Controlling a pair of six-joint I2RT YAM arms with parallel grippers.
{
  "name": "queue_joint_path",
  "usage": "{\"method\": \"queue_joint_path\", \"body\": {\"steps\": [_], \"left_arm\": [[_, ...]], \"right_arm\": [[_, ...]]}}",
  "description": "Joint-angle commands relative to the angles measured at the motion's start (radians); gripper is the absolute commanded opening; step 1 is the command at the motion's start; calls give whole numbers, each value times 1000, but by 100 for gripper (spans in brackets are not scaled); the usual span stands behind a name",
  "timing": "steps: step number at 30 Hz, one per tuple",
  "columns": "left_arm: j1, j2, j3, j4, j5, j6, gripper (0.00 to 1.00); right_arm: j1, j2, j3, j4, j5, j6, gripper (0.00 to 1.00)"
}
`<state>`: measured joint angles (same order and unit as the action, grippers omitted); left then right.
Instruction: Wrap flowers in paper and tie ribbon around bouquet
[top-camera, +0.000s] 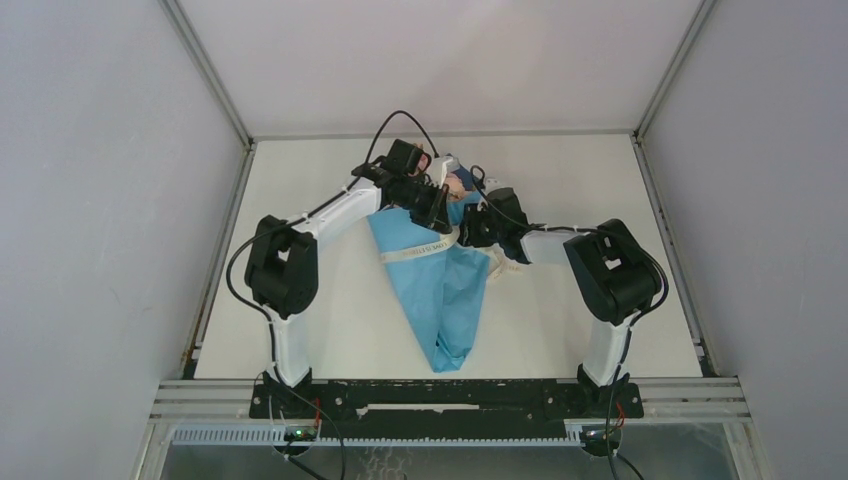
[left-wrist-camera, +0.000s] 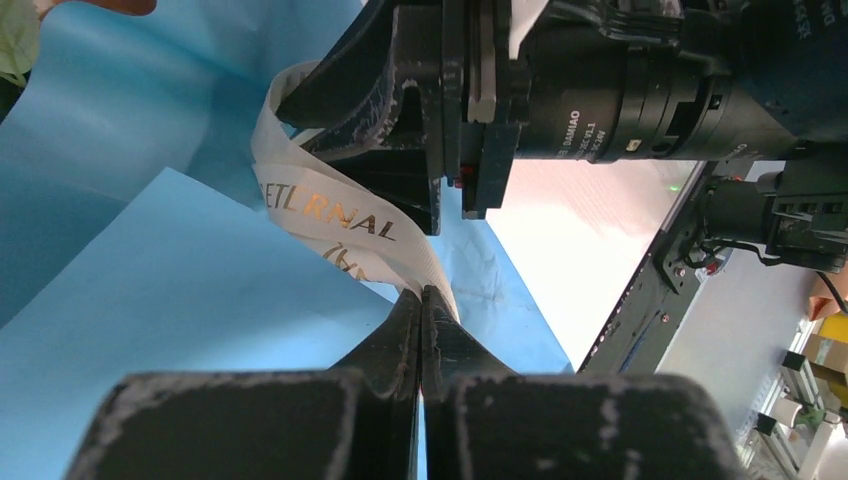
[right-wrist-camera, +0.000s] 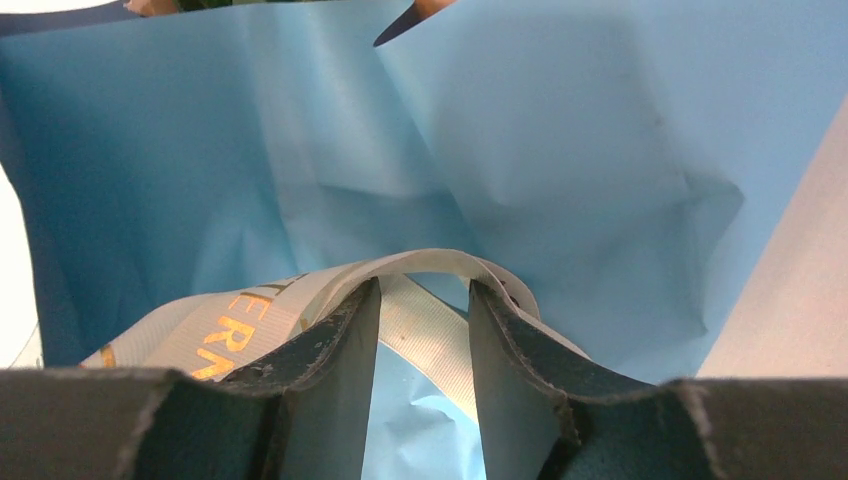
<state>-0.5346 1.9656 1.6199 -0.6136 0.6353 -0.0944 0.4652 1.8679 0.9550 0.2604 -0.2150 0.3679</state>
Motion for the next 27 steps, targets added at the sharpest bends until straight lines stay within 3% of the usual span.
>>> {"method": "queue_joint_path", "body": {"steps": [1,12,27], "left_arm": [[9,-2,49,8,18,9,0],[8,-1,46,8,16,10,0],[17,2,41,8,17,13,0]], "right_arm": [[24,10,27,-43,-49,-58,47],[38,-21,26,-28,-200,-130,46],[53,-53,-57,56,-226,-118,44]]}}
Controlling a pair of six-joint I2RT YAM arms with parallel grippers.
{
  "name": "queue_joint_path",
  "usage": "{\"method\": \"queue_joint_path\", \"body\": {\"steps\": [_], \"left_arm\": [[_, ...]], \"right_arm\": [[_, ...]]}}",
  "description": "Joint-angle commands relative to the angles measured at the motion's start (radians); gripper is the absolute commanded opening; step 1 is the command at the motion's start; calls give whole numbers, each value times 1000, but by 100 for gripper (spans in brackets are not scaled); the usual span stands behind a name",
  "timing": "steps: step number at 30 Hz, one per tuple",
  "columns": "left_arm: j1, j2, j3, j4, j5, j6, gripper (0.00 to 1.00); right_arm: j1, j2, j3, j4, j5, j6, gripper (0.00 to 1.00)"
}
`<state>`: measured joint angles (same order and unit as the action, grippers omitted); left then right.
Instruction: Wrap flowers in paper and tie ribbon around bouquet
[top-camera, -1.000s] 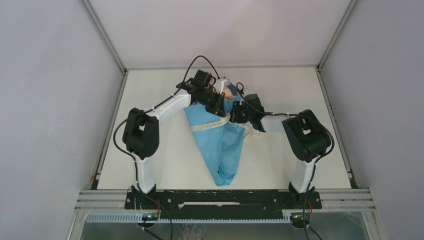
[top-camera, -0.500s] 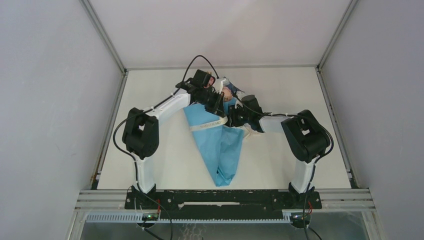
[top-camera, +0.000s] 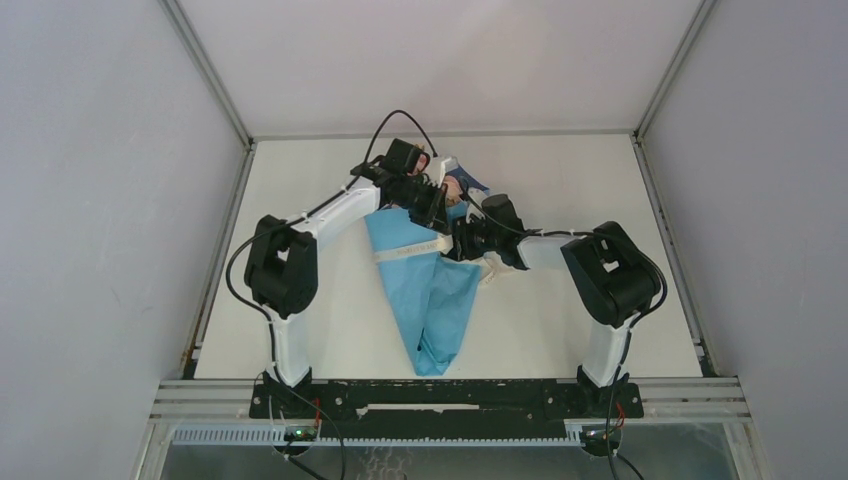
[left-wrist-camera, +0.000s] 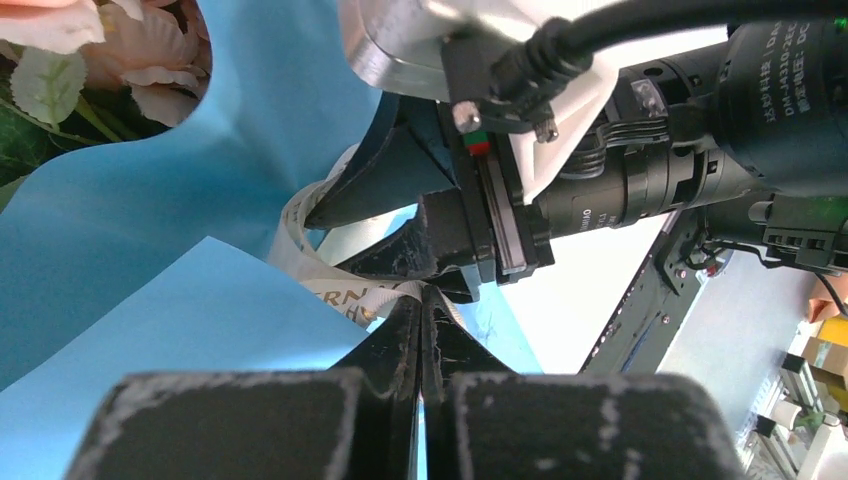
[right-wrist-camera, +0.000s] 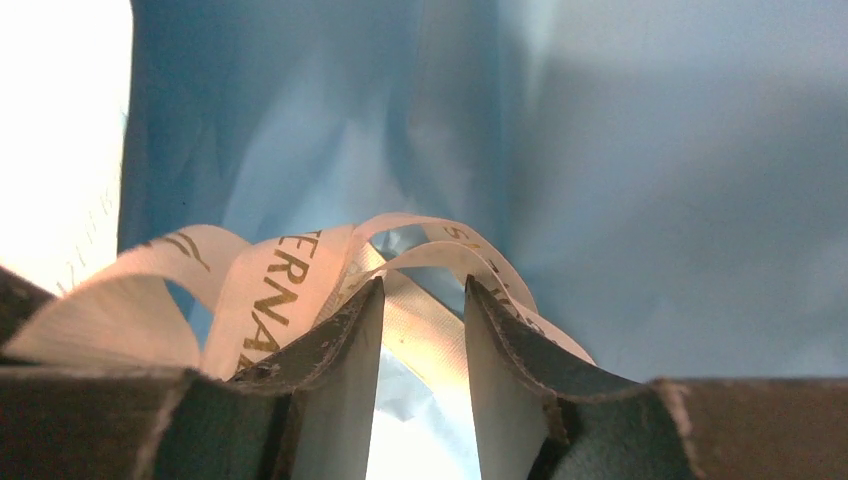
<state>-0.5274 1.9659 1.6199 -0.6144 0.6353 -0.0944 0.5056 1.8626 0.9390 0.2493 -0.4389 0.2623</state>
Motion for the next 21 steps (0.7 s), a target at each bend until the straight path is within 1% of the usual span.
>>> {"method": "queue_joint_path", "body": {"steps": [1,6,10,13,16,21], "left_arm": [[13,0,40,10,17,13,0],[43,-12,2,34,-12,-2,0],[59,-4,-23,62,-36,-22,0],[64,12,-25,76,-55,-38,0],[77,22,-23,90,-60,-60,0],[84,28,-23,94,-81,-59,0]], "right_arm": [[15,-49,-53,82,4,-4,44],[12,-75,-102,142,2,27,43],[7,-100,-117,144,-6,17,42],[11,-95,-119,142,-20,6,41],[9,-100,-139,183,-40,13,41],[6,-155,-160,216,-41,9,41]]}}
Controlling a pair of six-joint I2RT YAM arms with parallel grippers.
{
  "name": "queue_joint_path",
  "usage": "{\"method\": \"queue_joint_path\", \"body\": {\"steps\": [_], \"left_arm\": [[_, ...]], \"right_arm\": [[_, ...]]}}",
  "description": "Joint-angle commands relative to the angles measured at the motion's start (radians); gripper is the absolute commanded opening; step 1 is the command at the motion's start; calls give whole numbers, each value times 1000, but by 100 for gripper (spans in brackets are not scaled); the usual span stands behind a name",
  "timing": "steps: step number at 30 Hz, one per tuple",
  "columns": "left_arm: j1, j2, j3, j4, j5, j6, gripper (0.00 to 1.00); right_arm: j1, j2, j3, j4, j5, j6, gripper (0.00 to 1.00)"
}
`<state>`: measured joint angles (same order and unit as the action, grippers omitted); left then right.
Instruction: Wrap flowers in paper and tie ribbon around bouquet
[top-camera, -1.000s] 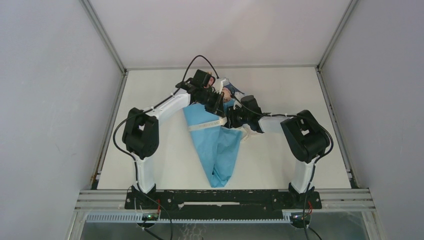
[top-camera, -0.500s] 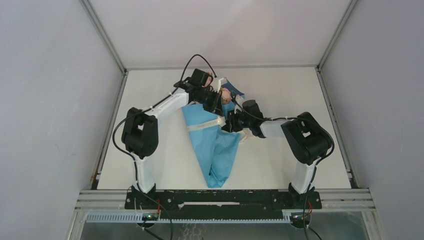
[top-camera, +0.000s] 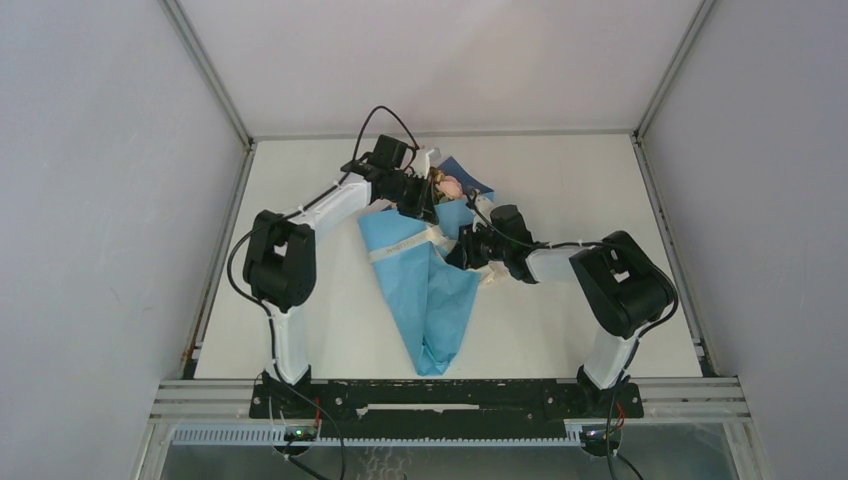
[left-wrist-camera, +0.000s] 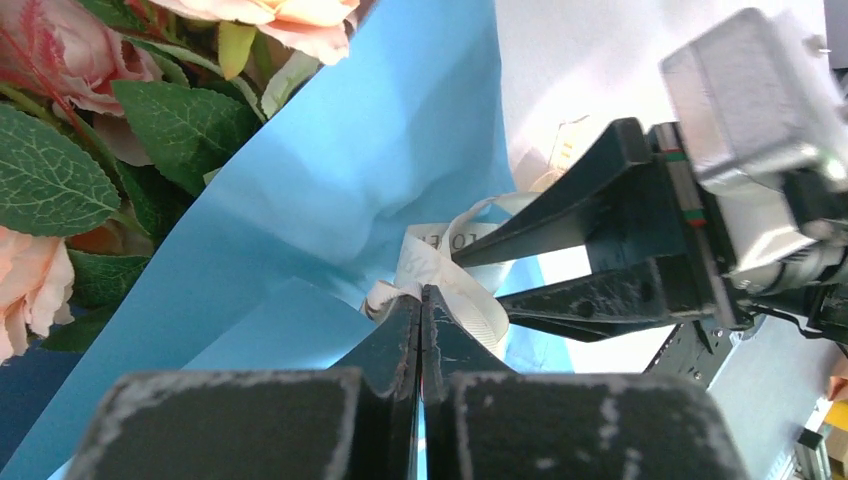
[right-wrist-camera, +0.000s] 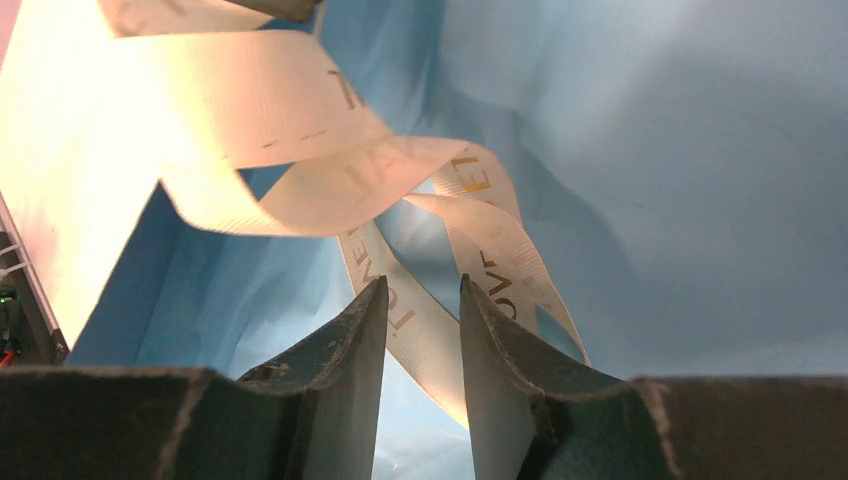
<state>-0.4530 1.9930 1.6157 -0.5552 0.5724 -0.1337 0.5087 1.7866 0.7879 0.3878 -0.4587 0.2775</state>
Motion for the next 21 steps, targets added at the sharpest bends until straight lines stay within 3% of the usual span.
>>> {"method": "queue_joint_path", "body": {"steps": [1,9,21], "left_arm": [[10,2,-19,35,-16,-20,0],[10,6,-26,39,-11,-21,0],[10,6,-29,39,-5,-19,0]], "right_arm": [[2,-92,-10,75,-19,-11,41],[21,-153,-31,70,-8,-30,41],[50,-82,-30,59,42,-42,43]]}}
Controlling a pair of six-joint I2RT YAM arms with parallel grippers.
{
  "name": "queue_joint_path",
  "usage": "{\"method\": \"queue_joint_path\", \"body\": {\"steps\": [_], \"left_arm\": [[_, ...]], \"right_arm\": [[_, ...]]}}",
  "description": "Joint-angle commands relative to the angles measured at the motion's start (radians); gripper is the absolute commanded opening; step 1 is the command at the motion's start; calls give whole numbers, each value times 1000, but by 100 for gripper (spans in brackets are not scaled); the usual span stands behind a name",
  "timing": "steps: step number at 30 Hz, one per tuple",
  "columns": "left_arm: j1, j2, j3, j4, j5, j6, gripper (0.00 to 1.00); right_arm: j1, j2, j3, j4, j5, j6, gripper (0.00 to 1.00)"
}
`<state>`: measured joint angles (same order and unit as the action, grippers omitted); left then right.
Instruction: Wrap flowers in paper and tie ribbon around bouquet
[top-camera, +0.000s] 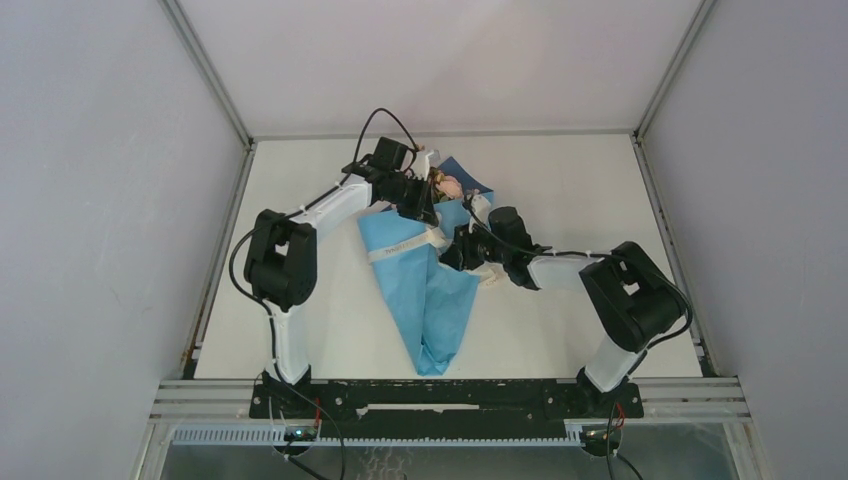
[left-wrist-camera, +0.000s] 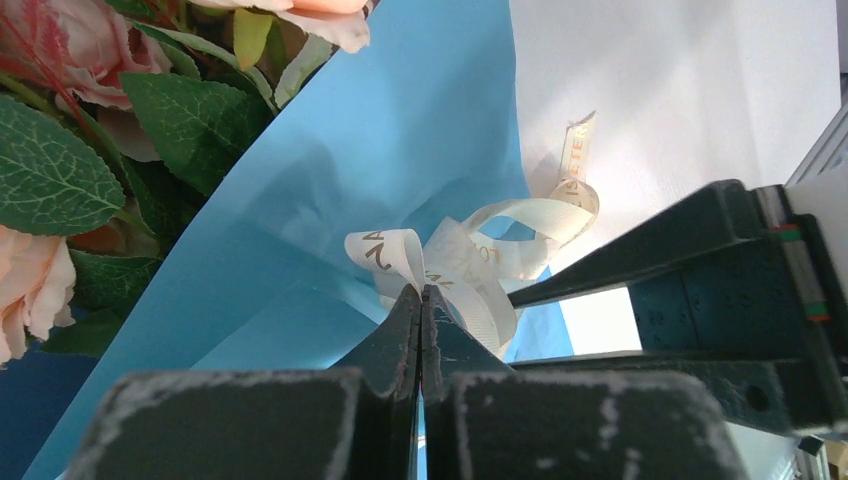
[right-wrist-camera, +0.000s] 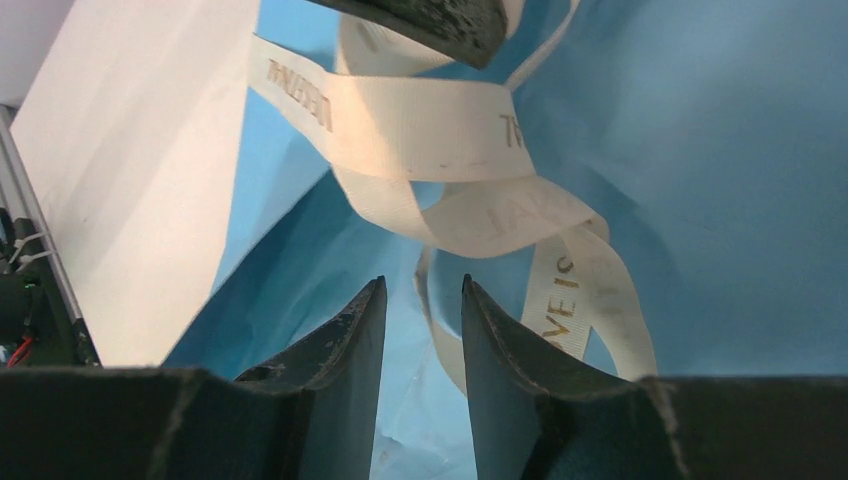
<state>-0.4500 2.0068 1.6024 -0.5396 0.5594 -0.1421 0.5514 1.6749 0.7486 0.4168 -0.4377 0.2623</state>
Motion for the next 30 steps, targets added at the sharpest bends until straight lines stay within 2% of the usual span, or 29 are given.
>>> {"method": "queue_joint_path", "body": {"steps": [1,5,7,9,10,19,23,26,30], "left_arm": [[7,-8,-16,24,9,-11,0],[6,-10,-15,25,10,-13,0],[6,-11,-18,24,10,-11,0],[7,-13,-19,24,7,-9,0],[7,-16,-21,23,4,-6,0],[9,-113,-56,26,-93,71,0],[11,-168,-116,18,-120,120,0],[11,-205,-174,20,-132,140,0],[11,-244,-238,44,-93,187,0]], "right_arm": [[10,41,12,26,29,-26,43],[27,78,18,9,66,-25,41],[29,86,19,13,64,-20,35],[30,79,20,2,63,-12,9],[30,66,16,-8,65,-9,0],[-29,-62,-22,-145,-27,96,0],[-61,-176,-75,-293,-31,155,0],[-135,-293,-136,-383,-21,184,0],[-299,-432,-211,-454,-33,223,0]]}}
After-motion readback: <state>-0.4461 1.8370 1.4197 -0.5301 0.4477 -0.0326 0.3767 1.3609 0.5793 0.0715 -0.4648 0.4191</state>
